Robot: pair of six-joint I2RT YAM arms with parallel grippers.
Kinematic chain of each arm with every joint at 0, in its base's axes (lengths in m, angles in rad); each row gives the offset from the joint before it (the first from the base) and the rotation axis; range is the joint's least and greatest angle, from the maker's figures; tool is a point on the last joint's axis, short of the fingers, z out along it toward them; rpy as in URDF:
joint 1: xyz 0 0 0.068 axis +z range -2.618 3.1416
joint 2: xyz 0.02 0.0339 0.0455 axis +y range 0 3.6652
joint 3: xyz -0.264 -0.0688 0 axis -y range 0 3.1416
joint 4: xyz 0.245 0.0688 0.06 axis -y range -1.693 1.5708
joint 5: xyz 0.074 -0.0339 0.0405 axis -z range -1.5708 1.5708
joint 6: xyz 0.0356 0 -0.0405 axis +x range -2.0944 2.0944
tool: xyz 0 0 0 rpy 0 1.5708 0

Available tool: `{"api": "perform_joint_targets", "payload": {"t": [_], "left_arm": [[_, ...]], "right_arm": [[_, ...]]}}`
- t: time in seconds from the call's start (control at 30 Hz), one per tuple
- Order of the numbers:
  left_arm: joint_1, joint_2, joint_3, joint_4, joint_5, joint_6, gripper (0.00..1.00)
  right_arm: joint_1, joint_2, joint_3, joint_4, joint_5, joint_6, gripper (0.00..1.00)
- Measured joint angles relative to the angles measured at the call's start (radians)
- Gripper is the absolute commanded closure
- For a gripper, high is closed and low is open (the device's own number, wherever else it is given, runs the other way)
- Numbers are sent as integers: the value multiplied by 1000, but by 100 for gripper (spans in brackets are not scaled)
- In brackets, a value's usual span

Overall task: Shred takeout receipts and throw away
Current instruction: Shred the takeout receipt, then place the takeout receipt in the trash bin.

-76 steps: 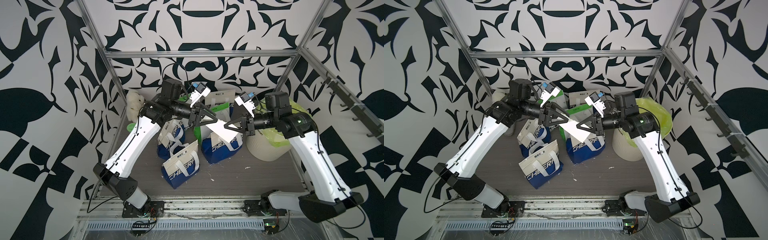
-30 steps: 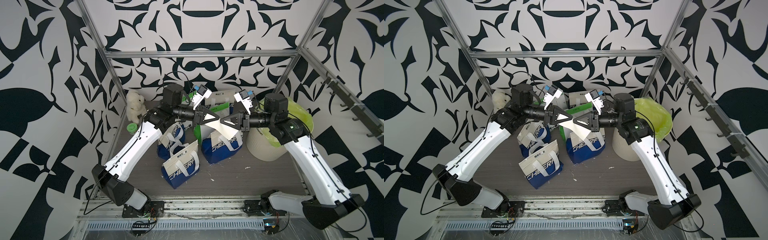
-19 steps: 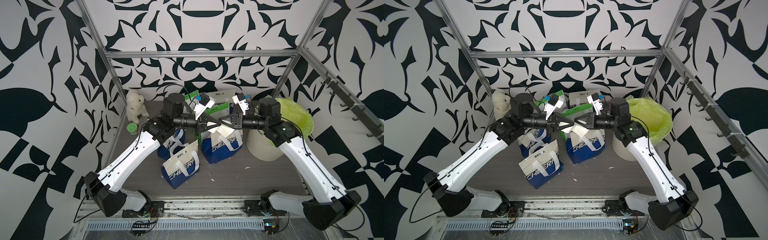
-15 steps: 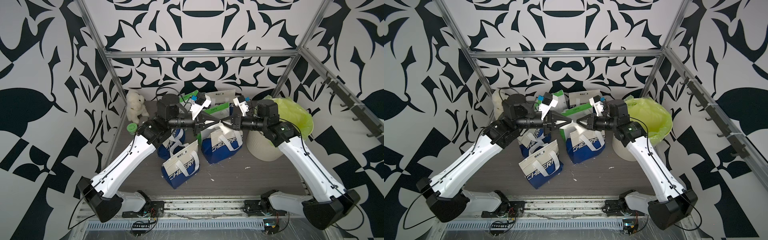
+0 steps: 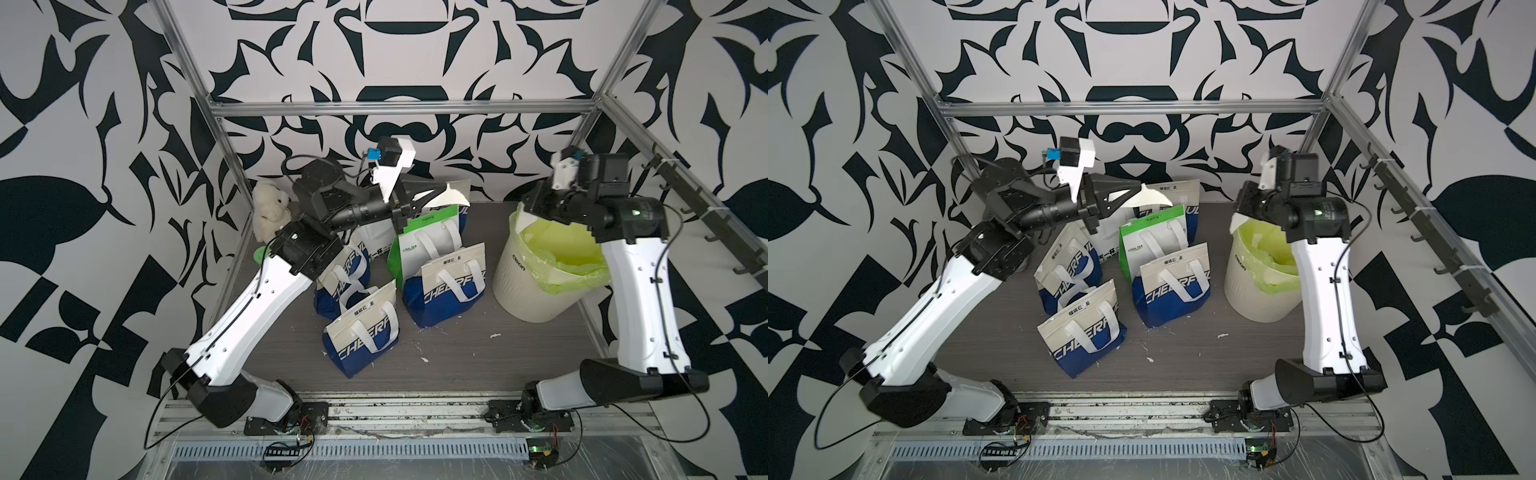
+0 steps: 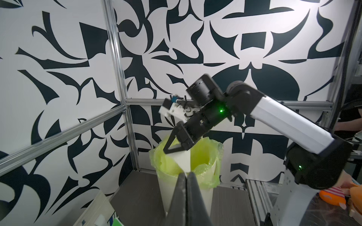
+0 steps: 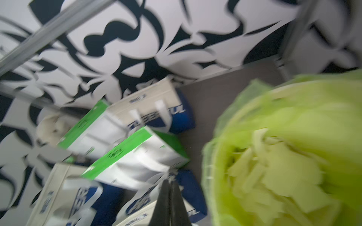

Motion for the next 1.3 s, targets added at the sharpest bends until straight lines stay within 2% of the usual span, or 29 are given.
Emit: {"api": "perform_joint_targets", "payload": {"t": [0.1,0.13,0.17,0.2,0.23,0.27,0.33,0.4,0.67,0.77,0.9,1.07,1.1,1.13,1.2,1.23,1.3], "left_arm": [[-26,124,82,8,-6,-18,100],[-38,160,103,9,-6,-24,100],[-49,195,126,6,-6,-28,100],[-63,235,153,7,-6,-34,100],[-75,271,179,6,-6,-39,100],[-86,304,203,5,-6,-43,100],[-109,371,258,6,-8,-56,100],[-129,425,307,6,-9,-64,100],[-195,631,521,17,-45,-96,100],[-214,739,648,18,-100,-109,100],[-239,891,820,14,-203,-111,100],[-273,988,862,5,-285,-77,98],[-284,1003,861,-4,-299,-63,76],[-293,1012,861,-10,-307,-51,59],[-315,1028,861,-15,-332,-25,37],[-325,1033,861,-15,-339,-12,30],[-340,1036,861,-17,-356,8,22]], "right_arm": [[-38,-49,-8,-32,159,-72,100],[-41,-63,-25,-35,199,-91,96],[-42,-74,-45,-37,228,-106,80],[-48,-81,-65,-40,249,-114,53],[-56,-82,-82,-49,256,-127,40],[-63,-78,-93,-58,257,-127,33],[-82,-53,-99,-90,251,-132,25],[-102,-29,-99,-116,246,-122,0],[-165,-32,-44,-199,207,-91,1],[-165,-117,-52,-171,174,-91,2],[-165,-309,-103,-86,147,-76,4],[-164,-459,-87,-52,132,-49,5],[-164,-476,-87,-49,128,-42,5],[-162,-485,-90,-48,123,-36,5],[-162,-490,-105,-48,106,-19,5],[-161,-488,-114,-48,97,-13,5],[-160,-473,-132,-51,80,2,4]]}}
